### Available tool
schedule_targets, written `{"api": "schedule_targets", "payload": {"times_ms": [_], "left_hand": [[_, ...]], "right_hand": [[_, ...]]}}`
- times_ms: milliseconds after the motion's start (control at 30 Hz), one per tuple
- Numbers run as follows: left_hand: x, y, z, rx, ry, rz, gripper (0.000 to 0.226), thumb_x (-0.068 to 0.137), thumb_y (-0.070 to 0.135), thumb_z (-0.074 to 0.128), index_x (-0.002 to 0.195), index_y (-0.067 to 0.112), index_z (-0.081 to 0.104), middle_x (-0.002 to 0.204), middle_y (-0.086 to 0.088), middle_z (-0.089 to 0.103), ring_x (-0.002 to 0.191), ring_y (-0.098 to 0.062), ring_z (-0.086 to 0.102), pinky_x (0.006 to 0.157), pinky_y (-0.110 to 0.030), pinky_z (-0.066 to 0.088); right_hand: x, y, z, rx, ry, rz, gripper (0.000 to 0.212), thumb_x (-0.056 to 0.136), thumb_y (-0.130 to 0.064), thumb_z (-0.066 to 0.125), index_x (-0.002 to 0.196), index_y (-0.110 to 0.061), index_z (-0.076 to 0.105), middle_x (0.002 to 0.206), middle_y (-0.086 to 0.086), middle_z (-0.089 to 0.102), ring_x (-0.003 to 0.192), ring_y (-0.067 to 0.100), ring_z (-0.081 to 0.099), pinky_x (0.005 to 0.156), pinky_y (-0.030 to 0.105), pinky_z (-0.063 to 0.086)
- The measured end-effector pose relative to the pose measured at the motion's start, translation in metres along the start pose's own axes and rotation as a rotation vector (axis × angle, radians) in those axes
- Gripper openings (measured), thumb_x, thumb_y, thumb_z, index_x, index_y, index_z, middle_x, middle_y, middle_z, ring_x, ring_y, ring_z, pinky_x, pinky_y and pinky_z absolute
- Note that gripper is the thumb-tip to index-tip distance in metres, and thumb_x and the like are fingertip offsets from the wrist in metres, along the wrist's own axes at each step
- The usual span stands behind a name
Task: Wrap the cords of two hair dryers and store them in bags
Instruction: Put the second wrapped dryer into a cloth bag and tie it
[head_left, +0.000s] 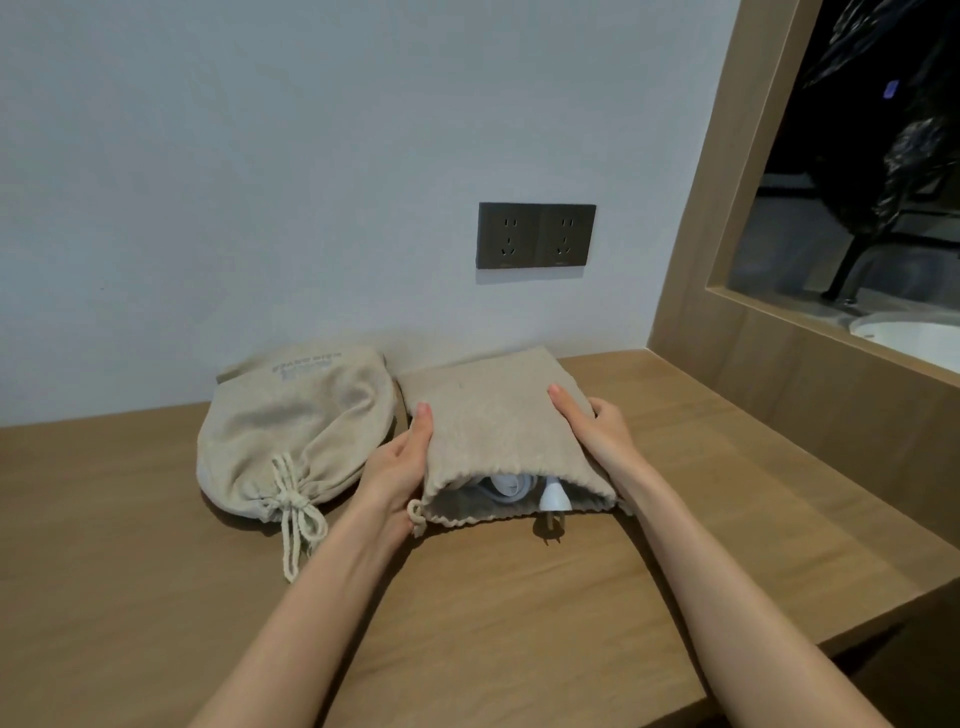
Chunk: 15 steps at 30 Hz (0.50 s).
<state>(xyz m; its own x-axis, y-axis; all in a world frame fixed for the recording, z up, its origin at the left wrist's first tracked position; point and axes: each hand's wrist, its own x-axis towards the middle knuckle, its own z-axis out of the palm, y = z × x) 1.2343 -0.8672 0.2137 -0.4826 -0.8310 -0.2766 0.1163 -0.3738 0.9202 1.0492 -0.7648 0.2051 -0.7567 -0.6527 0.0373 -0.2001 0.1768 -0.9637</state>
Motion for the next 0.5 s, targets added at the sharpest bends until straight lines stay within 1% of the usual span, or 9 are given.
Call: {"api": "schedule_targets", "payload": {"times_ms": [33, 67, 133, 200, 233, 300, 367, 433, 500], "left_hand": [[0.003, 0.001, 0.001, -0.056, 0.011, -0.025, 0.032, 0.091, 0.038, 0.059, 0.090, 0.006, 0.063, 0.078, -0.006, 0.067, 0.063, -0.014, 0.066, 0.044, -0.017, 0.051], [0.007, 0.004, 0.001, -0.129, -0.002, -0.078, 0.030, 0.089, 0.033, 0.063, 0.095, 0.003, 0.064, 0.082, -0.011, 0.069, 0.065, -0.017, 0.068, 0.047, -0.022, 0.055], [0.013, 0.005, 0.002, -0.271, -0.080, -0.190, 0.032, 0.083, 0.021, 0.070, 0.106, 0.000, 0.066, 0.097, -0.019, 0.070, 0.078, -0.024, 0.070, 0.064, -0.033, 0.061], [0.018, 0.000, 0.004, -0.320, -0.118, -0.212, 0.040, 0.077, 0.012, 0.072, 0.114, 0.000, 0.065, 0.109, -0.022, 0.068, 0.092, -0.028, 0.068, 0.078, -0.040, 0.059], [0.020, -0.004, 0.007, -0.322, -0.103, -0.191, 0.040, 0.078, 0.009, 0.072, 0.116, 0.001, 0.064, 0.112, -0.023, 0.067, 0.096, -0.029, 0.067, 0.082, -0.042, 0.057], [0.022, -0.010, 0.015, -0.285, 0.060, -0.084, 0.034, 0.087, 0.007, 0.066, 0.120, 0.001, 0.062, 0.113, -0.019, 0.066, 0.101, -0.030, 0.065, 0.089, -0.042, 0.054], [0.021, -0.010, 0.023, -0.248, 0.214, 0.023, 0.030, 0.092, 0.008, 0.060, 0.121, 0.002, 0.061, 0.113, -0.015, 0.065, 0.104, -0.028, 0.063, 0.095, -0.040, 0.051], [0.023, -0.012, 0.030, -0.232, 0.268, 0.093, 0.028, 0.092, 0.009, 0.060, 0.120, 0.005, 0.062, 0.114, -0.012, 0.065, 0.105, -0.025, 0.062, 0.097, -0.038, 0.049], [0.024, -0.013, 0.035, -0.199, 0.288, 0.128, 0.026, 0.091, 0.010, 0.061, 0.117, 0.006, 0.063, 0.114, -0.011, 0.066, 0.106, -0.023, 0.061, 0.099, -0.039, 0.048]], "right_hand": [[0.001, 0.000, -0.001, 0.006, 0.028, -0.007, 0.046, 0.086, -0.057, 0.058, 0.097, -0.013, 0.065, 0.088, -0.003, 0.067, 0.084, 0.015, 0.064, 0.063, 0.022, 0.042], [0.002, 0.000, -0.002, 0.014, 0.054, -0.004, 0.045, 0.089, -0.055, 0.056, 0.098, -0.011, 0.064, 0.087, -0.003, 0.065, 0.080, 0.013, 0.061, 0.060, 0.021, 0.040], [0.006, -0.001, -0.002, 0.071, 0.092, -0.004, 0.042, 0.092, -0.049, 0.054, 0.103, -0.009, 0.062, 0.089, -0.001, 0.064, 0.078, 0.011, 0.059, 0.059, 0.022, 0.040], [0.007, -0.003, -0.001, 0.169, 0.106, -0.008, 0.036, 0.094, -0.043, 0.054, 0.106, -0.009, 0.061, 0.095, 0.002, 0.065, 0.083, 0.012, 0.061, 0.064, 0.024, 0.045], [0.006, -0.004, 0.000, 0.223, 0.113, -0.003, 0.034, 0.094, -0.042, 0.055, 0.107, -0.010, 0.060, 0.100, 0.003, 0.066, 0.088, 0.014, 0.063, 0.070, 0.027, 0.049], [0.006, -0.003, 0.003, 0.307, 0.165, 0.018, 0.028, 0.093, -0.041, 0.057, 0.103, -0.015, 0.060, 0.104, 0.005, 0.067, 0.095, 0.018, 0.064, 0.079, 0.032, 0.052], [0.003, -0.004, 0.007, 0.378, 0.255, 0.053, 0.023, 0.092, -0.041, 0.059, 0.096, -0.018, 0.059, 0.100, 0.005, 0.066, 0.092, 0.018, 0.064, 0.079, 0.033, 0.052], [0.001, -0.004, 0.008, 0.421, 0.329, 0.086, 0.026, 0.090, -0.042, 0.060, 0.096, -0.017, 0.058, 0.098, 0.005, 0.067, 0.090, 0.019, 0.064, 0.077, 0.034, 0.053], [0.001, -0.003, 0.007, 0.425, 0.369, 0.112, 0.029, 0.090, -0.043, 0.060, 0.099, -0.016, 0.058, 0.100, 0.005, 0.066, 0.091, 0.020, 0.064, 0.077, 0.034, 0.053]]}}
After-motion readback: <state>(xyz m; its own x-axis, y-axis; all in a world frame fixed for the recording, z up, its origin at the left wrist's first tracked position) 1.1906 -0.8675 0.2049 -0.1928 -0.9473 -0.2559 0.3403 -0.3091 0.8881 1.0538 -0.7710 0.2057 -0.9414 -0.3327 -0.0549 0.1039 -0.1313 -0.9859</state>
